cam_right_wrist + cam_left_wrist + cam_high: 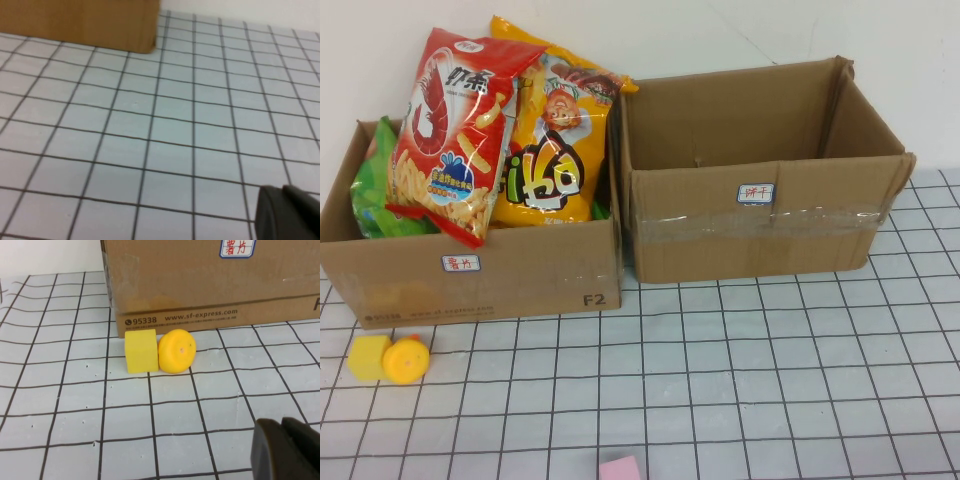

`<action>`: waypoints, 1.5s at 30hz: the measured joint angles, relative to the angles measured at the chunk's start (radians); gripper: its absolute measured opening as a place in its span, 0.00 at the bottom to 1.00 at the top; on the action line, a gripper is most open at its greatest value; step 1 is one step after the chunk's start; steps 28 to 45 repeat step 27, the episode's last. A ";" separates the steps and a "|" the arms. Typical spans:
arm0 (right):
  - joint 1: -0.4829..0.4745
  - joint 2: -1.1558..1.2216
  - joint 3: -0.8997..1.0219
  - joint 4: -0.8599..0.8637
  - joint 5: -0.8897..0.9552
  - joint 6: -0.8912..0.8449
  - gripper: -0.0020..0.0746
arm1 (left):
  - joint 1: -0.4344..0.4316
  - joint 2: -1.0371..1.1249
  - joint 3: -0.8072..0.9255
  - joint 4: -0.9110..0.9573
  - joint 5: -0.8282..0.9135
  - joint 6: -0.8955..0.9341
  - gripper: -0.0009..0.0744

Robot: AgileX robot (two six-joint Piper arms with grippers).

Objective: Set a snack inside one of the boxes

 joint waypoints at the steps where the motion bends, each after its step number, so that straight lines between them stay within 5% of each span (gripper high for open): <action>1: 0.000 0.000 0.000 -0.022 0.002 0.026 0.03 | 0.000 0.000 0.000 0.000 0.000 0.000 0.01; 45: -0.001 0.000 -0.004 -0.095 0.024 0.127 0.03 | 0.000 0.000 0.000 0.000 0.000 0.000 0.01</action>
